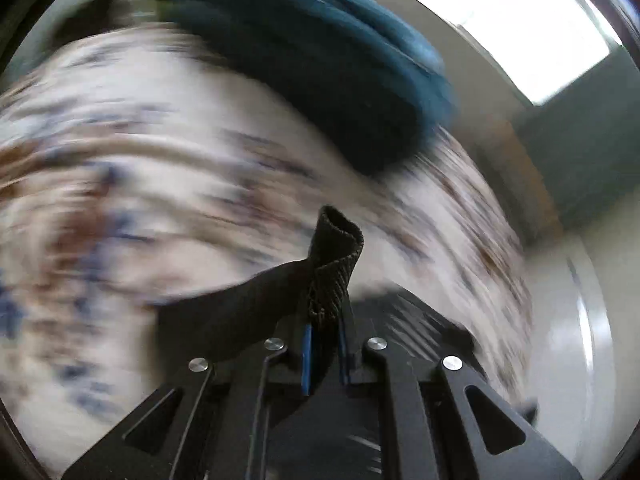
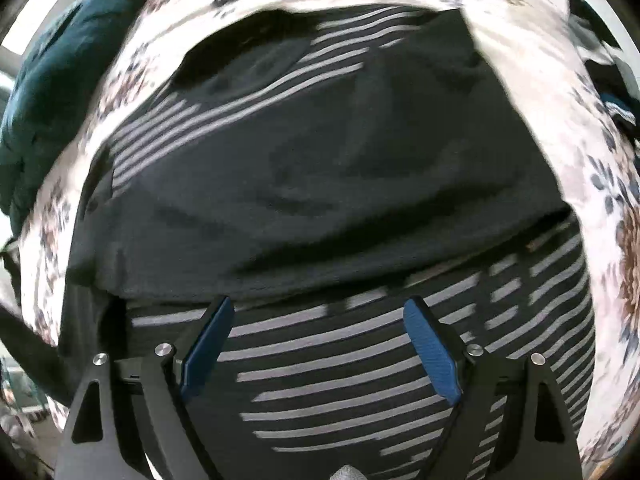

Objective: Fold small clothes

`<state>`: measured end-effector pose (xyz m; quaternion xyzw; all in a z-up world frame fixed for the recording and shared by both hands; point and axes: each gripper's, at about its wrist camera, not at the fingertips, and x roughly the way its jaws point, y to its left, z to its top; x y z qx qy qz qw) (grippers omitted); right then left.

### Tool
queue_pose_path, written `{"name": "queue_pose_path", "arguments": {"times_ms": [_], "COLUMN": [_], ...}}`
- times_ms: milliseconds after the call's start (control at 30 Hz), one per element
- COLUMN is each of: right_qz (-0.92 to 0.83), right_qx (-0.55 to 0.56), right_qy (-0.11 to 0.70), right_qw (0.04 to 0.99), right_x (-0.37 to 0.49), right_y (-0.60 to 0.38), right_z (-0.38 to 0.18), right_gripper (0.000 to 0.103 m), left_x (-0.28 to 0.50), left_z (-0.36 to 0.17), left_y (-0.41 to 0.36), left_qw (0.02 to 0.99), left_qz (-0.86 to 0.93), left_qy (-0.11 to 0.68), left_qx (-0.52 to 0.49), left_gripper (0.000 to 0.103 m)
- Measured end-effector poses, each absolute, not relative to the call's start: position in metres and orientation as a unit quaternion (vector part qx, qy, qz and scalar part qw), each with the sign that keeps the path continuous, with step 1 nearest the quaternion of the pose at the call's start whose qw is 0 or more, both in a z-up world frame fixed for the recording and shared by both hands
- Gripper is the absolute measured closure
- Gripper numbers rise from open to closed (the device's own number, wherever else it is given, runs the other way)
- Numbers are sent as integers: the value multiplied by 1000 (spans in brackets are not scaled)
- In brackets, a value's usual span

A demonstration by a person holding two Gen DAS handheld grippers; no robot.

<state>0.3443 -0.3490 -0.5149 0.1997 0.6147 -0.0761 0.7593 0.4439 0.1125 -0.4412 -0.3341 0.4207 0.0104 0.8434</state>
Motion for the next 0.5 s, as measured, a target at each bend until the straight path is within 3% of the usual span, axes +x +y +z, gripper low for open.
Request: {"name": "queue_pose_path", "arguments": {"times_ms": [200,300,367,433,500], "right_qz": [-100,-99,-98,-88,-72], "right_qx": [223,241,250,263,279], "right_qy": [603,608,606,604,598], "right_qw": [760,750,749,747,748], "right_x": [323,308,308,311,318], "right_y": [-410,-444,-455,-465,-475], "right_z": [-517,-518,-517,-512,-502], "right_gripper": [15,15,15,15,15], "left_x": [498,503,500,499,496], "left_z": [-441,-455,-460,-463,-468], "left_y": [-97,-155,-165,-158,-142], "left_qw": [805,803,811,813,822], "left_qz": [-158,-163,-152,-132,-101], "left_qy": [489,515,516,526,524], "left_qx": [-295,-251,-230,-210,-197], "left_gripper": [91,87,67,15,8]}}
